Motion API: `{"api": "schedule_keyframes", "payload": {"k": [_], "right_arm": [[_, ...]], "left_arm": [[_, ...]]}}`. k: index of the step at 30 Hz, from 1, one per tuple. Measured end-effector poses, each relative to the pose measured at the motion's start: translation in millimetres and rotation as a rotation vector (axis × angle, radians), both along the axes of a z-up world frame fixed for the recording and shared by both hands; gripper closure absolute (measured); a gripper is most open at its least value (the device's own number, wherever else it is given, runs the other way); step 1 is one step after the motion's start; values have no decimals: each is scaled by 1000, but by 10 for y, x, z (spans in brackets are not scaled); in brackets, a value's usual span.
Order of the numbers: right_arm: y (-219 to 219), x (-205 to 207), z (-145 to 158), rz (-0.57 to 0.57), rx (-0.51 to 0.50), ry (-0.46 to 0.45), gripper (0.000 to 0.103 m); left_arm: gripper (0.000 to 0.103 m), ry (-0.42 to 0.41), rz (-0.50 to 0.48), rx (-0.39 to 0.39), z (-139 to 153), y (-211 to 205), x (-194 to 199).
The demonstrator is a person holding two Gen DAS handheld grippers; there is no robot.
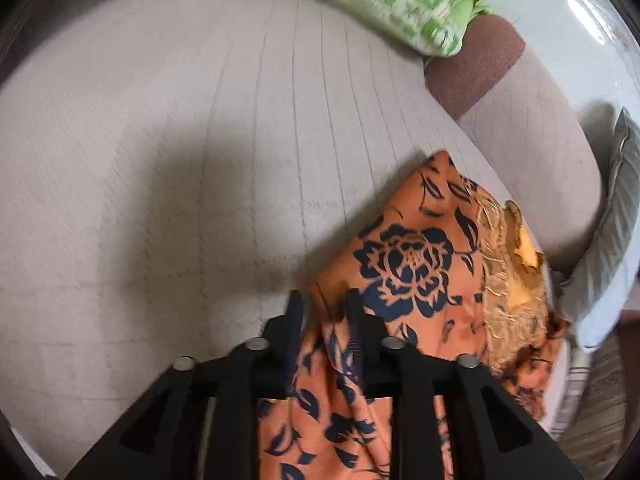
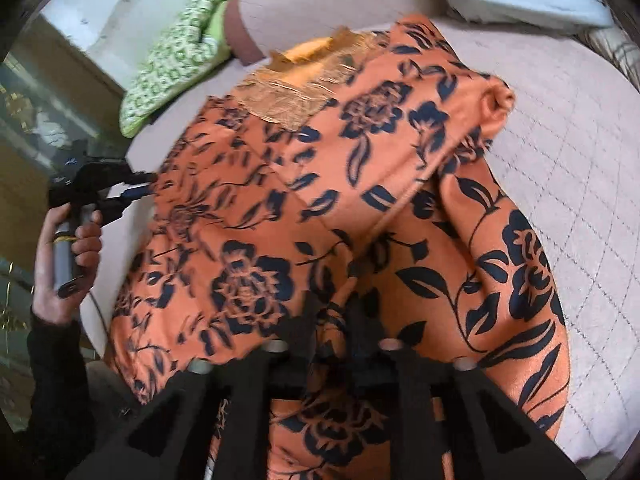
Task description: Fold small clothes
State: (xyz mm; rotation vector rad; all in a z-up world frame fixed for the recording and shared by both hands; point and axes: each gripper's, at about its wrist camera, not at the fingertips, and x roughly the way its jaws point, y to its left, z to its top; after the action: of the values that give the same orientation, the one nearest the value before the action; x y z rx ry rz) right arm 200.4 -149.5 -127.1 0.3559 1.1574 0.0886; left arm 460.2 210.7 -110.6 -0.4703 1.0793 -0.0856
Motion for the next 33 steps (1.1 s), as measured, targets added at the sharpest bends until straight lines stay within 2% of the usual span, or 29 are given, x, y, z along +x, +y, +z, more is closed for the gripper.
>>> {"api": "schedule_keyframes", "payload": {"k": [2, 3, 4, 6, 8, 9, 12, 14, 17, 19, 23, 27, 28, 31, 33], "right_arm": [[-16, -99, 90, 6, -12, -35, 69], [-24, -173, 157, 0, -28, -61, 68], [-8, -198, 199, -8, -35, -81, 63], [46, -340, 295, -21, -27, -139, 52], [83, -442, 313, -36, -19, -181, 50], [98, -503, 319, -51, -26, -193, 50], [94, -610, 335, -71, -52, -229, 50], [55, -661, 356, -90, -42, -248, 50], [2, -756, 436, -120, 5, -292, 50], [-4, -796, 522, -119, 28, -302, 50], [11, -896, 808, -102, 33, -324, 50], [-41, -919, 1072, -111, 24, -338, 49], [-80, -909, 1136, -119, 31, -345, 46], [-206, -852, 1293, -146, 57, -377, 46], [-257, -788, 1368, -168, 43, -381, 46]], "left_arm": [[77, -15, -23, 23, 83, -62, -138], [77, -47, -38, 27, 165, -83, -262], [76, -90, -47, 45, 250, -103, -413], [69, -202, -71, 112, 382, -228, -882], [51, -270, -126, 150, 370, -357, -1360], [50, -296, -158, 160, 333, -410, -1611], [50, -300, -225, 174, 204, -467, -2164], [50, -282, -232, 169, 168, -459, -2430], [50, -292, -212, 164, 302, -371, -2721], [50, -340, -165, 159, 439, -309, -2949], [51, -375, -147, 153, 658, -296, -3186], [50, -466, -133, 170, 950, -292, -3350], [50, -472, -133, 167, 977, -295, -3358], [50, -421, -184, 162, 1117, -327, -3338], [50, -403, -202, 194, 1190, -348, -3326]]}}
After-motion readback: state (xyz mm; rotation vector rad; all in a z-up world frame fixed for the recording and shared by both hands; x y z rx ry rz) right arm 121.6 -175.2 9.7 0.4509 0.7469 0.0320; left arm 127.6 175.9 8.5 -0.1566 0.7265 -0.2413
